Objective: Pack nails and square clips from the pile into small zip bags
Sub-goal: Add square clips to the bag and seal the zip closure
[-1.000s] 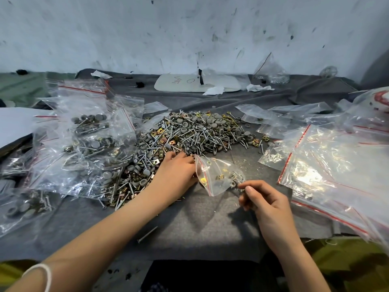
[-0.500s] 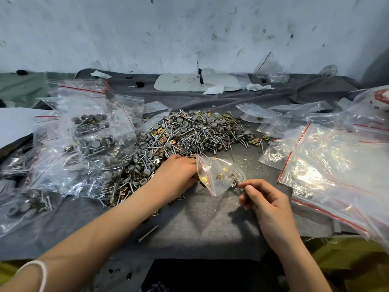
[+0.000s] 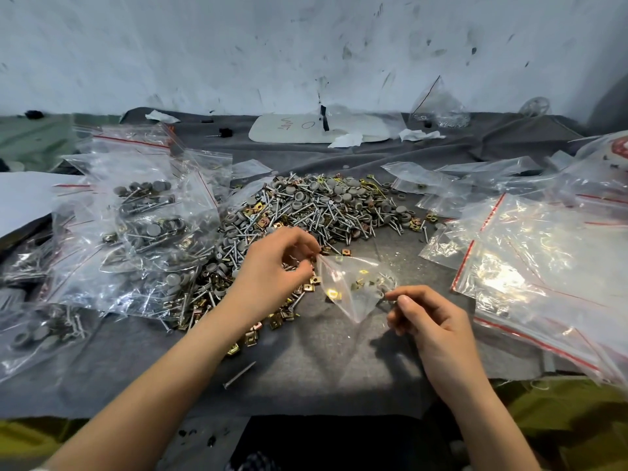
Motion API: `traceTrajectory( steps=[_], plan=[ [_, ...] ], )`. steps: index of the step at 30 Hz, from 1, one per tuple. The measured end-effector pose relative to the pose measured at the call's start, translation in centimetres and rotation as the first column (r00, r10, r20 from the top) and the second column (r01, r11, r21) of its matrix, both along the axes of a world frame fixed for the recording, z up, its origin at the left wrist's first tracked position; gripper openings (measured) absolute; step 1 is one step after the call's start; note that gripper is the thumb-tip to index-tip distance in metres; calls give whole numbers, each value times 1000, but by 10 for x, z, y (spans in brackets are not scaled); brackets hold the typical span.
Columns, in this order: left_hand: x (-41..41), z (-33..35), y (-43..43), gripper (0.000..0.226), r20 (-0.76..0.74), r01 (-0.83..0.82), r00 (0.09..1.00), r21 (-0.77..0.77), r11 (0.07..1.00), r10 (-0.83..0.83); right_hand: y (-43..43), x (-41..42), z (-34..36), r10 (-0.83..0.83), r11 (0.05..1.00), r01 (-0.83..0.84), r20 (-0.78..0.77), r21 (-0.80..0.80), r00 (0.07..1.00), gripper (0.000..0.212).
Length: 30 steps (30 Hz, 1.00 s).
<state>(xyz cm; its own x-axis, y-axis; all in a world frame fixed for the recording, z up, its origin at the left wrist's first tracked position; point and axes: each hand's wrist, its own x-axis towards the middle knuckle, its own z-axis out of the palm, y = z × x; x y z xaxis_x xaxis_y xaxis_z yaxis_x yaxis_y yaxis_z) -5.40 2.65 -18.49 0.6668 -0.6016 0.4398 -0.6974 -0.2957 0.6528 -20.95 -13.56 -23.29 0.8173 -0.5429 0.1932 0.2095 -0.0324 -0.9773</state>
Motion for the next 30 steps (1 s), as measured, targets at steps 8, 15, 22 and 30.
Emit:
traceTrajectory(
  steps=[8, 15, 22, 30],
  plan=[
    [-35, 0, 9, 25, -167, -48, 986, -184, 982, 16, 0, 2, -3, -10, 1000, 10, 25, 4, 1000, 24],
    [-48, -7, 7, 20, 35, 37, 999, -39, 999, -36, 0, 1, -1, -7, 1000, 8, 19, -19, 1000, 25],
    [-50, -7, 0, 17, 103, 74, 993, -87, 993, -65, 0, 0, -2, -6, 1000, 6, 18, -24, 1000, 24],
    [-29, -8, 12, 6, 115, -103, 984, -255, 962, 136, 0, 1, -3, -2, 1000, 2, 24, -25, 1000, 27]
  ],
)
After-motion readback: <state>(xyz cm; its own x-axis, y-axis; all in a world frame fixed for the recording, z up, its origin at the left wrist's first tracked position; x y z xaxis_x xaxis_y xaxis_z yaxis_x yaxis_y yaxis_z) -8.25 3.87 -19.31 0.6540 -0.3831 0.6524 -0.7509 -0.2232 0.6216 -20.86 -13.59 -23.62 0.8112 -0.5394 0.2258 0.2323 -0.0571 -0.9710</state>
